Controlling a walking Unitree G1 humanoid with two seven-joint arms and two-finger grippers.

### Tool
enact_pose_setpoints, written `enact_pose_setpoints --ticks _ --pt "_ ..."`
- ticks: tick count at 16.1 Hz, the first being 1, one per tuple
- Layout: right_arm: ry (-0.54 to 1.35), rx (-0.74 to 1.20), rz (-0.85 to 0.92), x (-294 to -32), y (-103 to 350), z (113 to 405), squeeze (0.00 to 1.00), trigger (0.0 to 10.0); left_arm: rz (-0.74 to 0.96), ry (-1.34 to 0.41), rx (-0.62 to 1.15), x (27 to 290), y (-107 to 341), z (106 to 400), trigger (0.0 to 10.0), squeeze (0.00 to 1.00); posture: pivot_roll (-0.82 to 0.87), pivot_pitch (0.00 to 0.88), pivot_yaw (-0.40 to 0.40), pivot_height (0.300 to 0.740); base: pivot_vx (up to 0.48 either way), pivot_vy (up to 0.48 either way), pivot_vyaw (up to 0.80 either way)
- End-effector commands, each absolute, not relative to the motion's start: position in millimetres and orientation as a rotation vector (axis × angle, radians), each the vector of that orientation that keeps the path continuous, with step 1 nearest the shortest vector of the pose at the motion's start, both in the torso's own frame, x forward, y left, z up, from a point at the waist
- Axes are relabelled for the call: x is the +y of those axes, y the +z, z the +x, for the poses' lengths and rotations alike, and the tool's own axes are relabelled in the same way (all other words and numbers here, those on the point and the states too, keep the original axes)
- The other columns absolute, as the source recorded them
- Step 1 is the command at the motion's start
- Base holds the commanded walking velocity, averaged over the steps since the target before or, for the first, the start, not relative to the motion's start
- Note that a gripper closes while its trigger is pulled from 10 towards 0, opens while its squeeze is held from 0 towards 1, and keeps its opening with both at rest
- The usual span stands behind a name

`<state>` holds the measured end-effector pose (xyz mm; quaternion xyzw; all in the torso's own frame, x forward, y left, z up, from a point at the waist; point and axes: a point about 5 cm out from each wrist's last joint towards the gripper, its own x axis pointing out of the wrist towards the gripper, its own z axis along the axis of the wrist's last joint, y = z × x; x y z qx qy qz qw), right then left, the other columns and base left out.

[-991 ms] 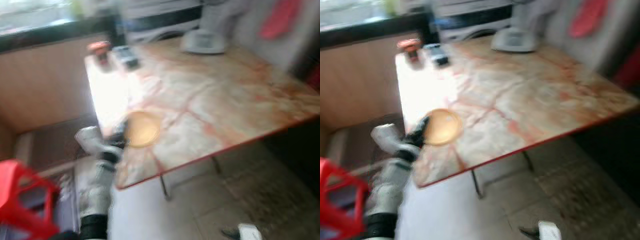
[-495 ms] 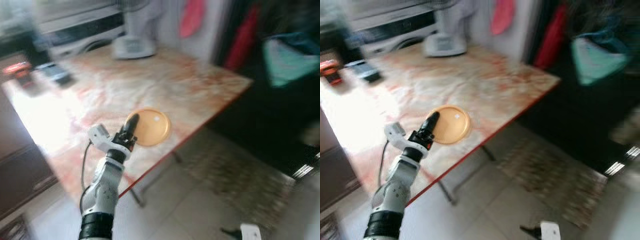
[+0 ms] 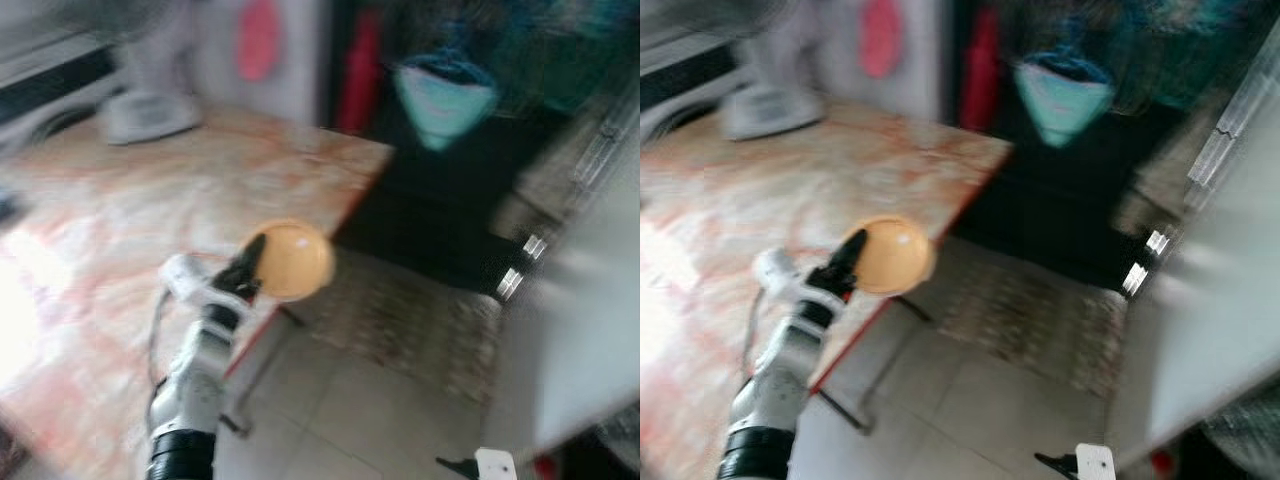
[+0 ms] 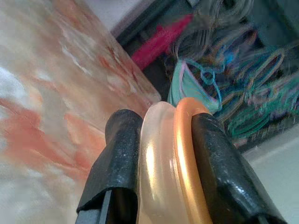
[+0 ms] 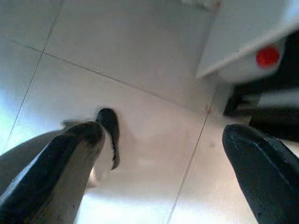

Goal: Restocking fridge

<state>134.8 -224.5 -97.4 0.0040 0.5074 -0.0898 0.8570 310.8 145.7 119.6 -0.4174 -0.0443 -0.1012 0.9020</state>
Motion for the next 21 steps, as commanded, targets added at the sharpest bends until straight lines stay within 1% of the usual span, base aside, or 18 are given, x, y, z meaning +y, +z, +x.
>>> enact_pose_setpoints --ticks 1,21 --pt "-0.191 1.075 0.011 -224.6 -98.3 132.5 0.0 10.0 -0.859 -0.244 -0.095 137.3 125.6 312.9 10.0 0.0 -0.05 0.0 0.061 0.74 0.0 0.0 -0.8" --pt "-0.195 1.075 0.017 -222.6 -98.9 131.9 0.0 10.0 -0.834 -0.246 -0.058 137.5 118.3 311.7 10.0 0.0 -0.05 0.0 0.071 0.74 0.0 0.0 -0.8"
